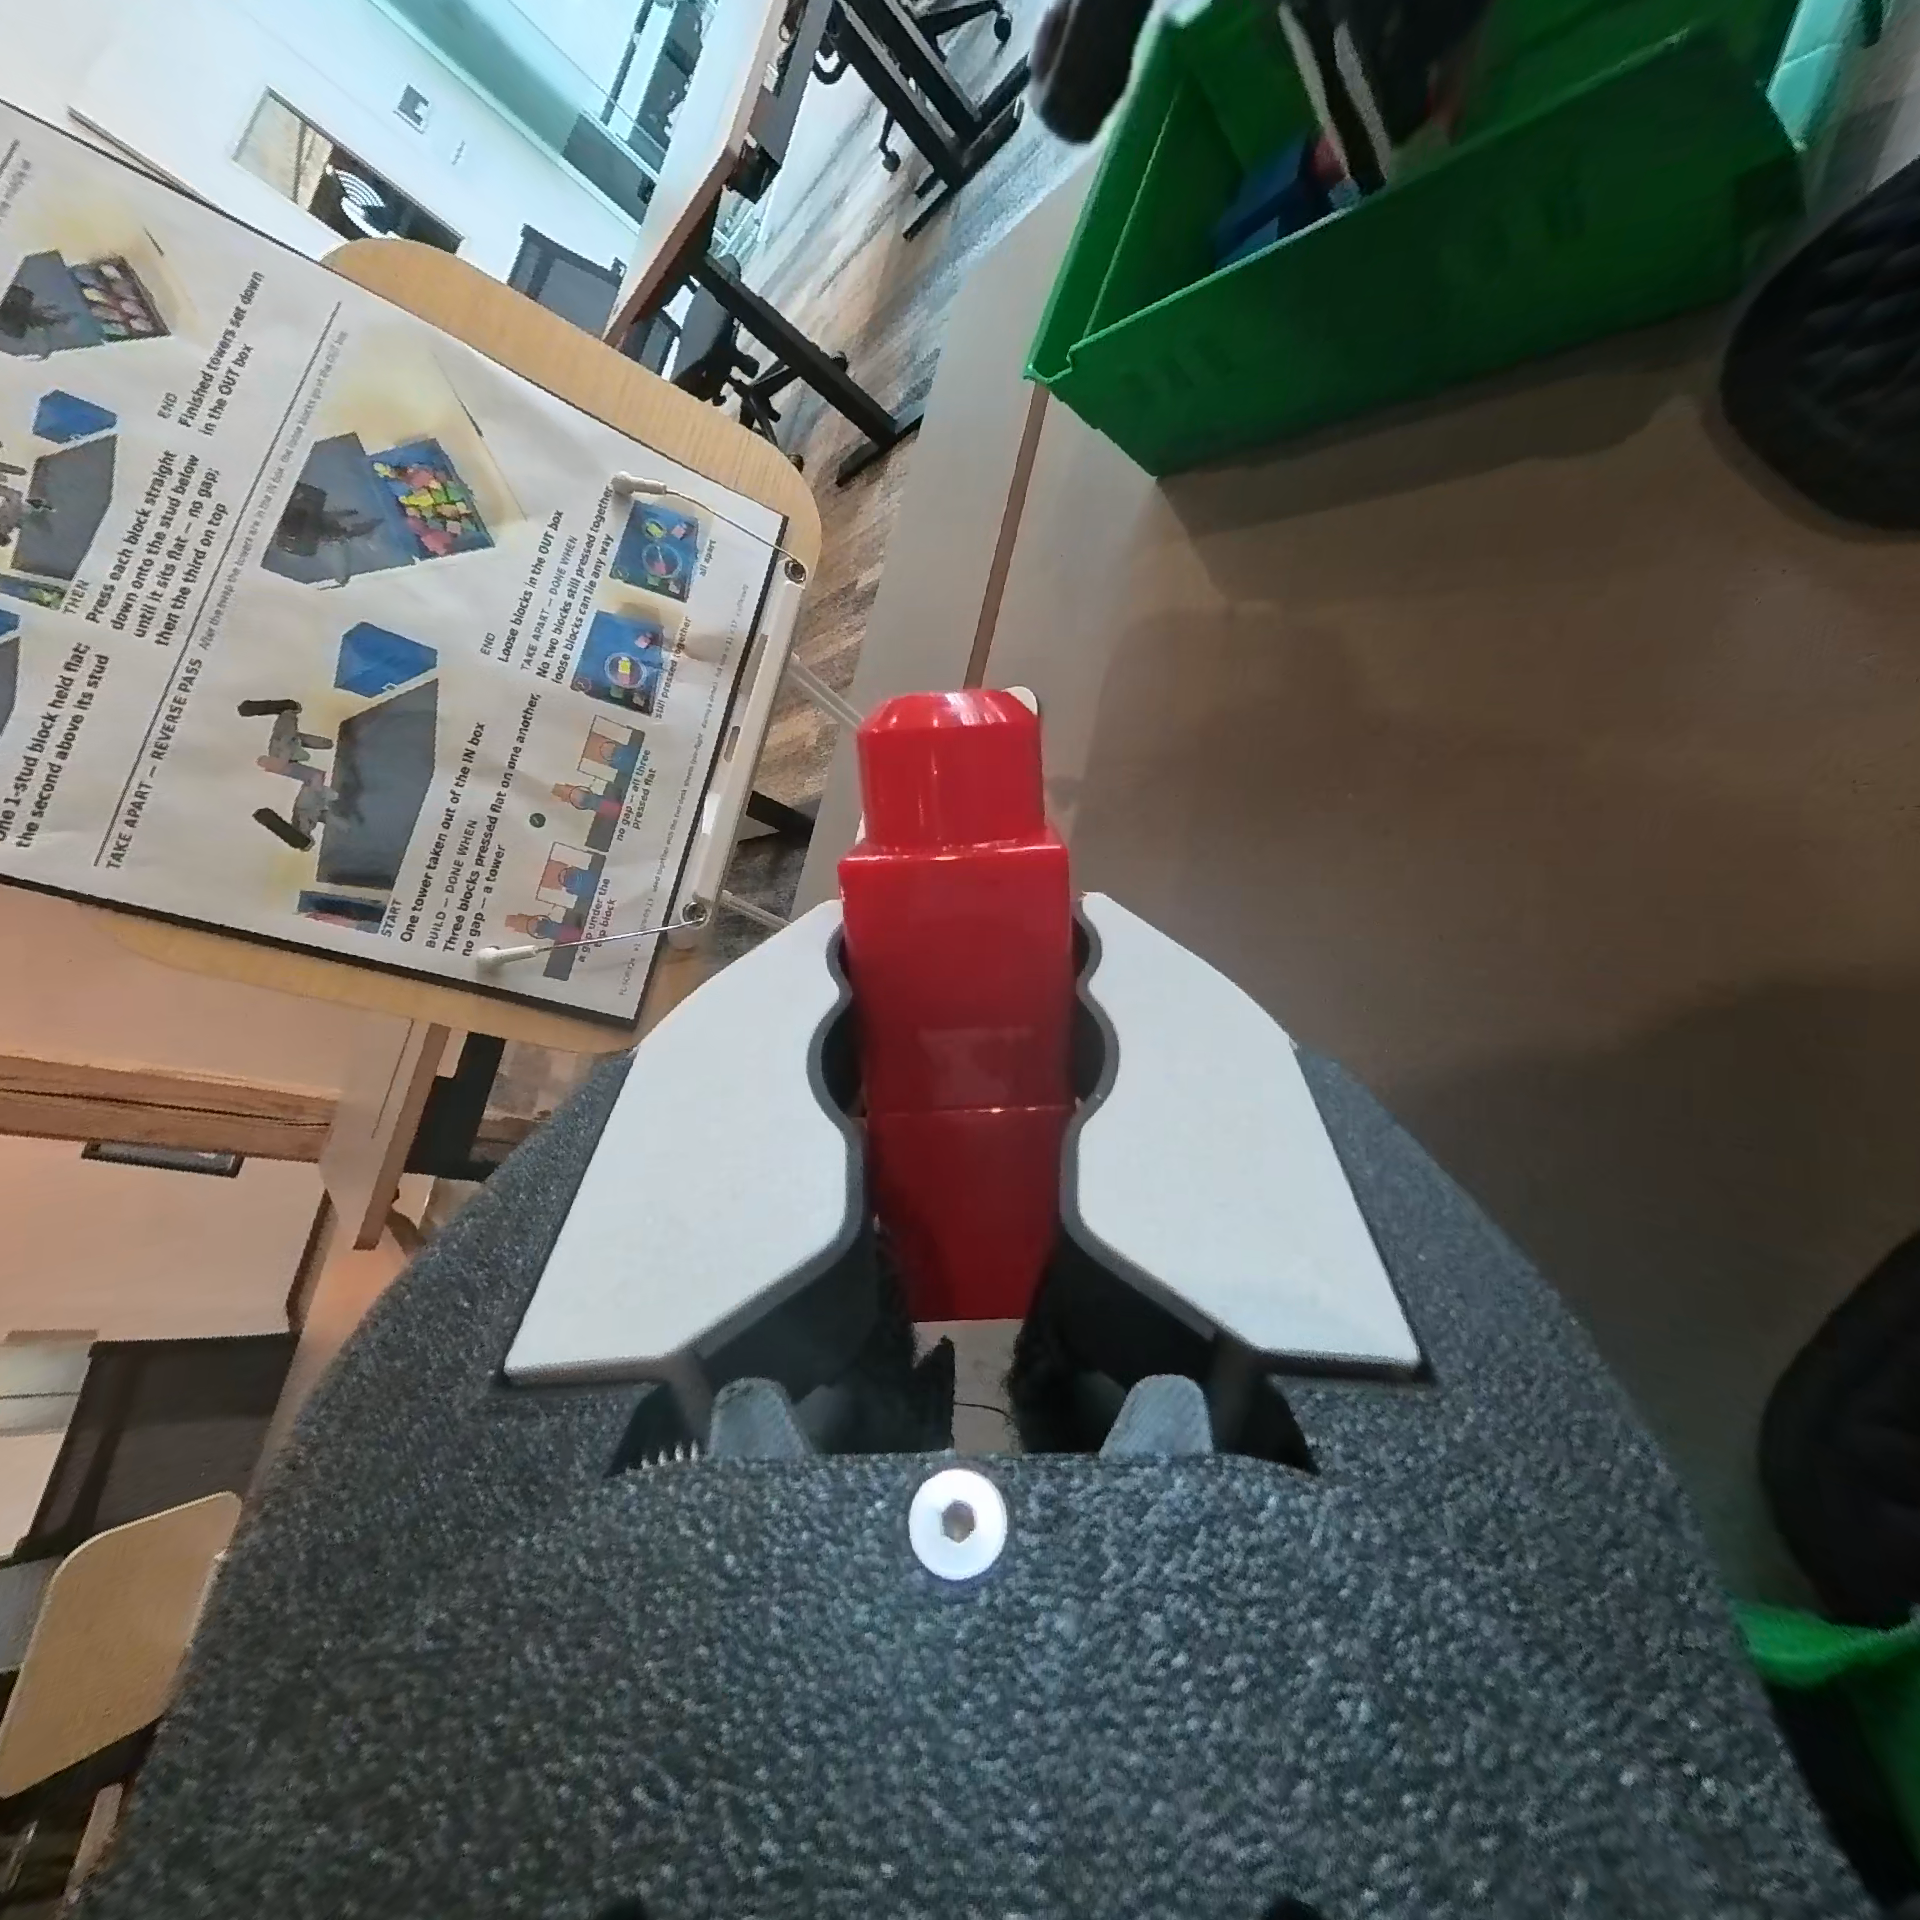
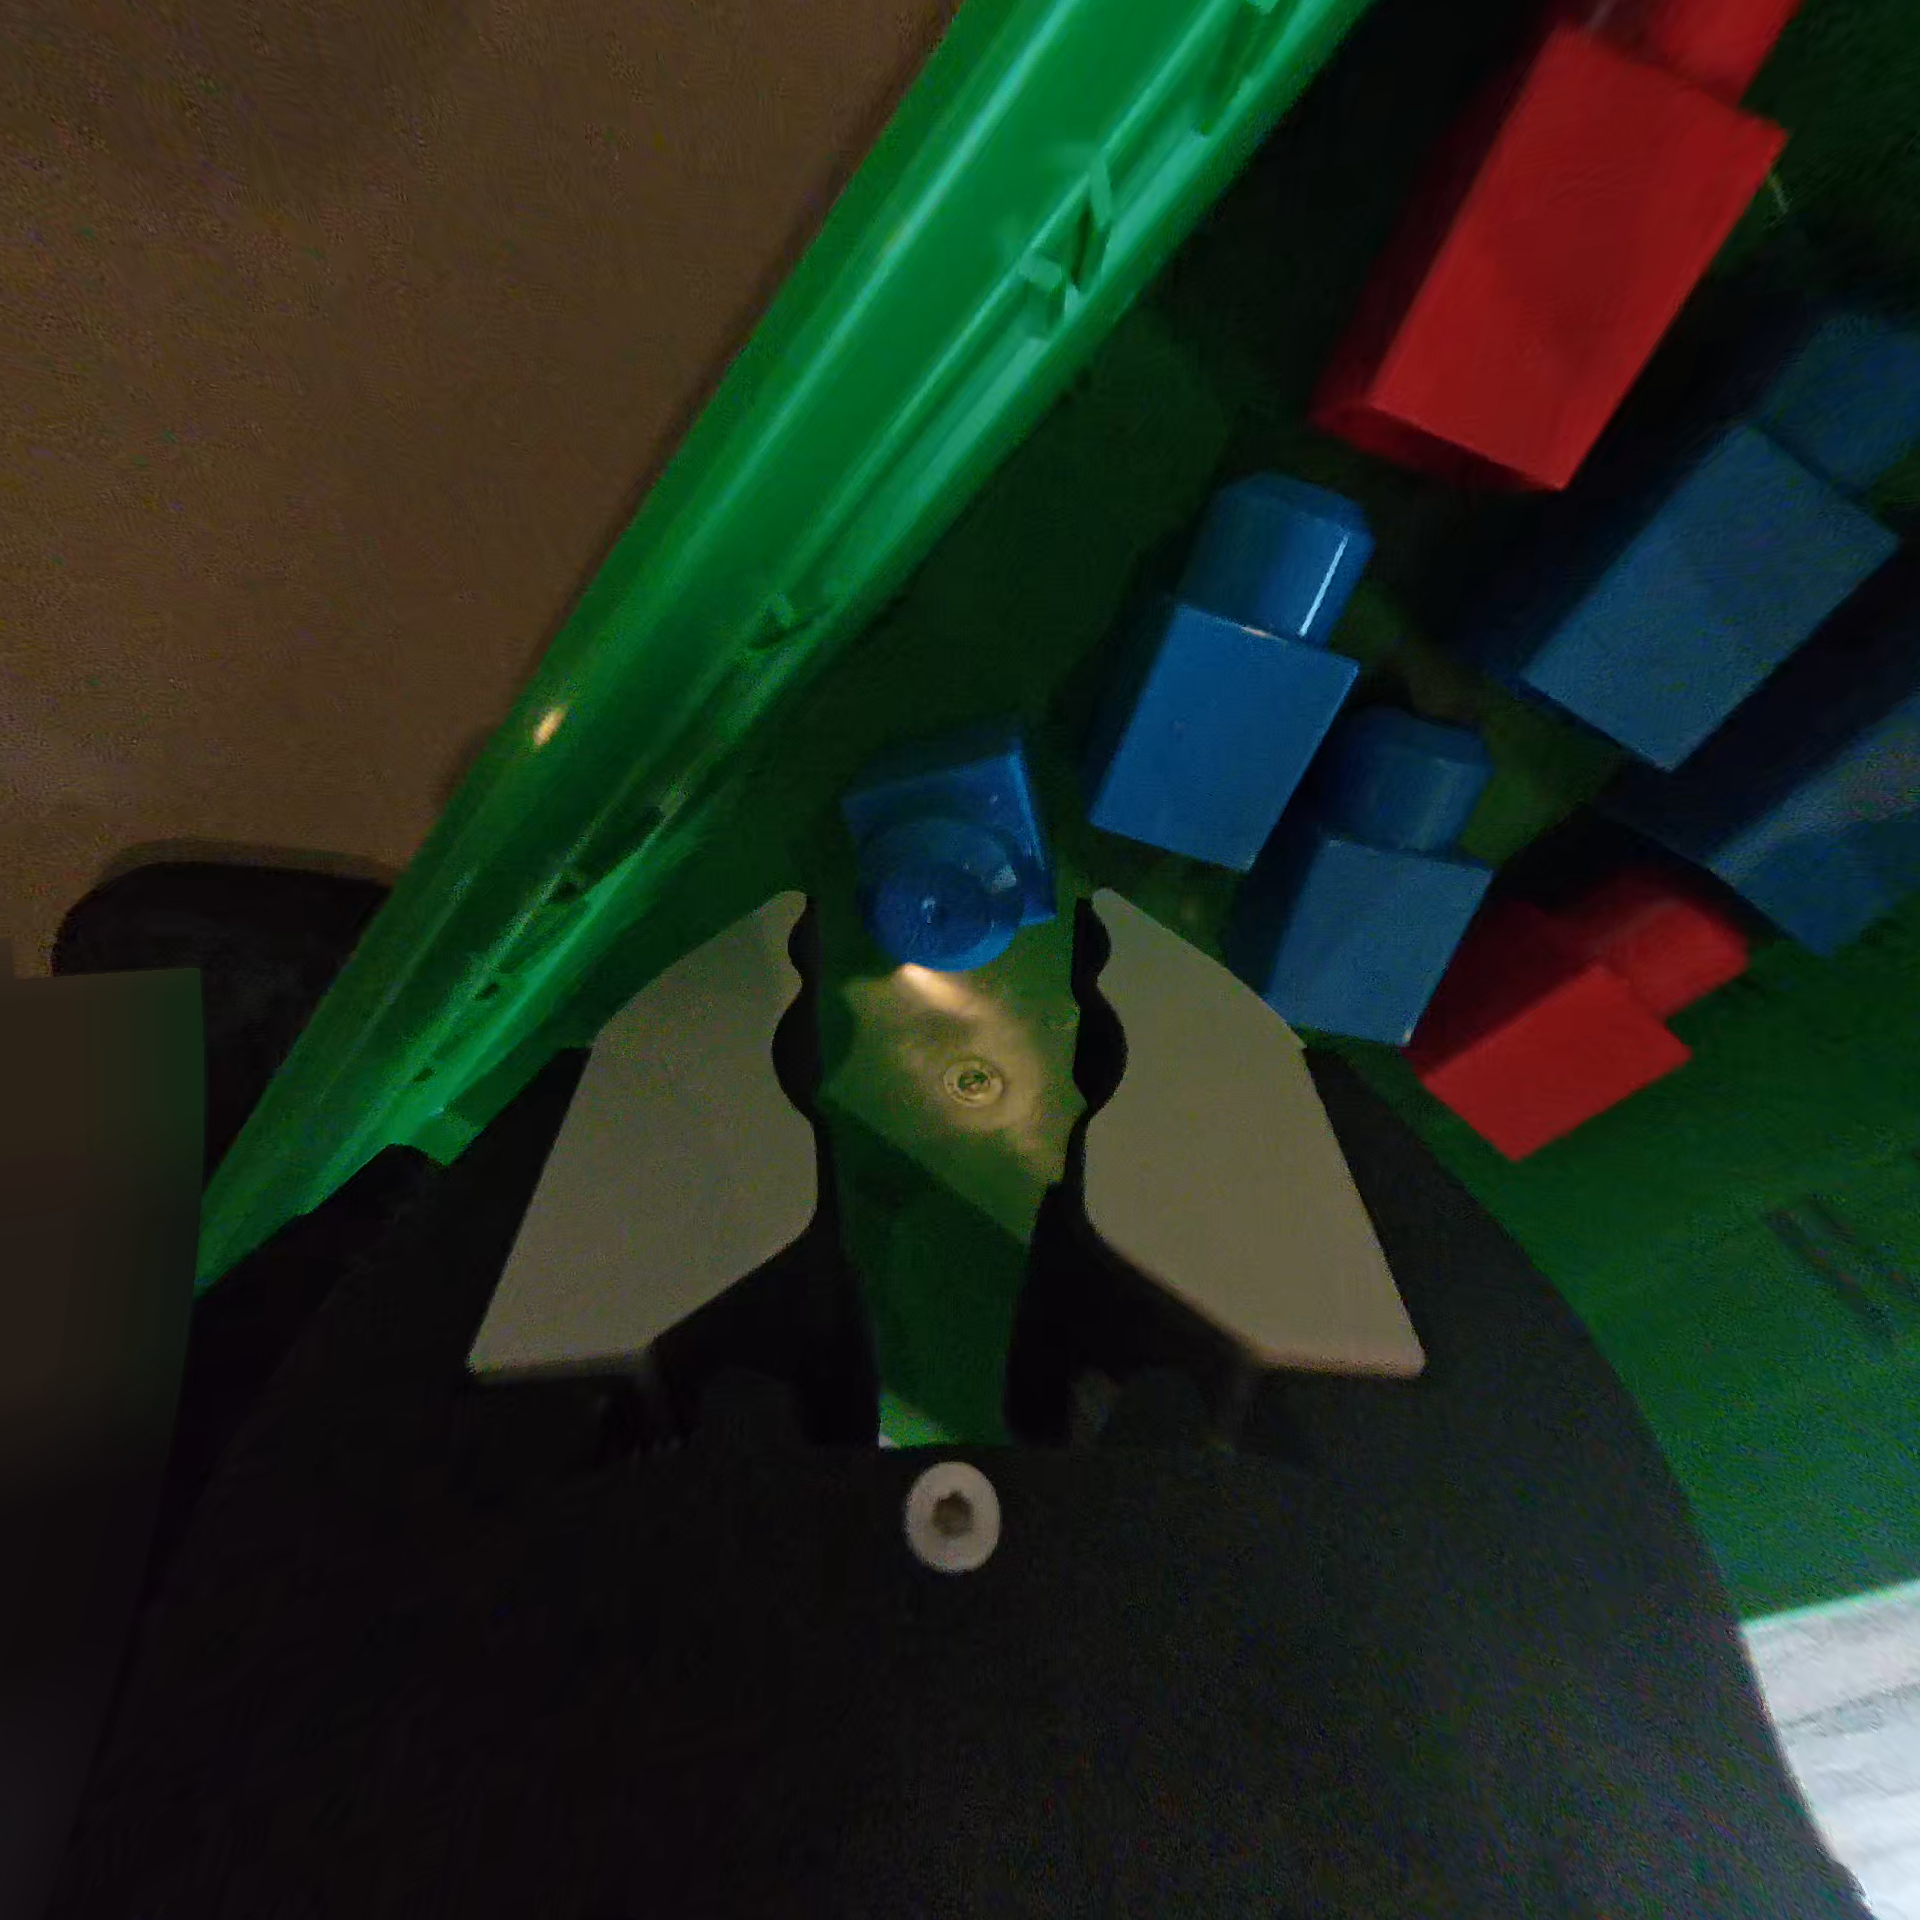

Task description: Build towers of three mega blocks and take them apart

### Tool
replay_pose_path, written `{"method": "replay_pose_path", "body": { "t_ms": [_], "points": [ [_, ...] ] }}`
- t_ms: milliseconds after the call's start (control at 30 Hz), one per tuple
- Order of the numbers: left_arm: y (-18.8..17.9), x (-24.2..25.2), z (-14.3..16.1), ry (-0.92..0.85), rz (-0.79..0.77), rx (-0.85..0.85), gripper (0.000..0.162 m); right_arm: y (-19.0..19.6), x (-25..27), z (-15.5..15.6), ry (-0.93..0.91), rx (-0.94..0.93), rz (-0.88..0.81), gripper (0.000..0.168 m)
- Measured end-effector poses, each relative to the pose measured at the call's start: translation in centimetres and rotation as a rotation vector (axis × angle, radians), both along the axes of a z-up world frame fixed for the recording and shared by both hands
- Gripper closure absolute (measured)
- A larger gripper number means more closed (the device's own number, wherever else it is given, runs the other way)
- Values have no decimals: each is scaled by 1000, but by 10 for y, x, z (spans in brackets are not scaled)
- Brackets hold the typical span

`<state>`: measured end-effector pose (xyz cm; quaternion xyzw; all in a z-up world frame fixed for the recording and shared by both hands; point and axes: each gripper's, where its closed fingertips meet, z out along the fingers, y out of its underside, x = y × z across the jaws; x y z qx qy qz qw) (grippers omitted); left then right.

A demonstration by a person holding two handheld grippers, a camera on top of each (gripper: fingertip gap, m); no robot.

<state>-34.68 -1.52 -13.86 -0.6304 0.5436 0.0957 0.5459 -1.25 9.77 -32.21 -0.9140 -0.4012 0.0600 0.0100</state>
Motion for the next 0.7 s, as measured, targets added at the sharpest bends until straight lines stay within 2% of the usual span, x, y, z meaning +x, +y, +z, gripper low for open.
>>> {"method": "replay_pose_path", "body": {
  "t_ms": [133, 267, 367, 500, 600, 700],
  "points": [
    [0, 4, -1, 2, -15, -3, 126, 3, 2, 30, 28, 134, -22, 122],
    [0, 11, -2, 6, -38, -10, 126, 5, -9, 89, 97, 431, 65, 116],
    [1, 16, -4, 10, -55, -16, 126, -5, -50, 142, 240, 701, 292, 110],
    [2, 25, -6, 14, -84, -22, 126, -54, -135, 202, 545, 952, 692, 114],
    [2, 34, -7, 16, -113, -25, 126, -104, -193, 223, 752, 999, 969, 116],
    [0, 44, -8, 17, -150, -29, 126, -138, -237, 220, 832, 1006, 1155, 117]
  ]
}}
